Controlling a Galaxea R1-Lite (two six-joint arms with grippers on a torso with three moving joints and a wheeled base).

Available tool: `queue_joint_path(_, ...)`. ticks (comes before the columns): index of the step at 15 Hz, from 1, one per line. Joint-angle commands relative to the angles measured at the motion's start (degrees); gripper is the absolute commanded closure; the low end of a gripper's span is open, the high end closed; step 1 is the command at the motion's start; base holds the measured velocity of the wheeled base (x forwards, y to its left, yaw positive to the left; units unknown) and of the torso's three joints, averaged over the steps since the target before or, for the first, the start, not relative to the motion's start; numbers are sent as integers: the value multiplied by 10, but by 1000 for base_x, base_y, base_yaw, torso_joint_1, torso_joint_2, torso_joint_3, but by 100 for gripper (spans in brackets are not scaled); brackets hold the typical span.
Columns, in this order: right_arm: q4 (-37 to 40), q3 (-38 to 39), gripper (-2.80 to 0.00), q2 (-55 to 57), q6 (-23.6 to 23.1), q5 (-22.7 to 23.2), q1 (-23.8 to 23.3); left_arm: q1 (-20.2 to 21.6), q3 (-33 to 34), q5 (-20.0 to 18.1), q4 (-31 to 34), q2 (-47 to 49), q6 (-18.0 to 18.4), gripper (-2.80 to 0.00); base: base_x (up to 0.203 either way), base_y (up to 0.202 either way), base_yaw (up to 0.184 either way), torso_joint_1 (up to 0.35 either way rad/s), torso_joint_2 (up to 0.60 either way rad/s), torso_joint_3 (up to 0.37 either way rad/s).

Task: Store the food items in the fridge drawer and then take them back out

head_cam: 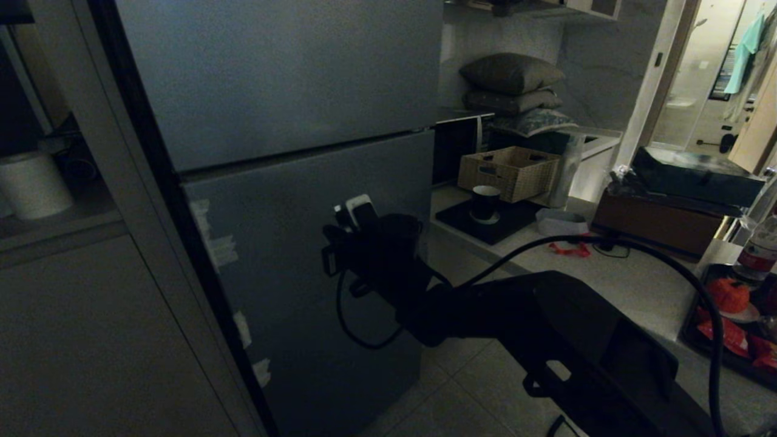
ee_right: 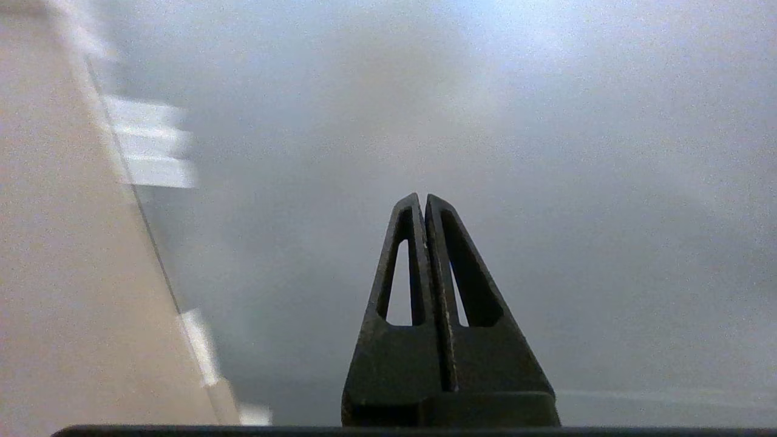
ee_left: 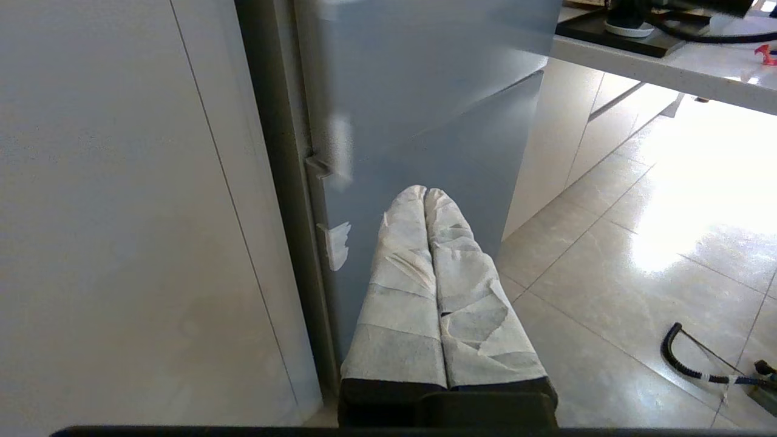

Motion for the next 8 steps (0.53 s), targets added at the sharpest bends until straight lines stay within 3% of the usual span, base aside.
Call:
queue_joint_path(1,-17,0,0,1,-1,-2,2,0,0,0,0,0,0,0,0,0,0,0,0,0)
queue_joint_path(5,-16,48,0,-35,-4,-32,10,0,0,0,0,0,0,0,0,0,0,0,0,0)
queue_joint_path(8,-5,193,0,-157,-2,-51,21,0,0,0,0,0,0,0,0,0,0,0,0,0)
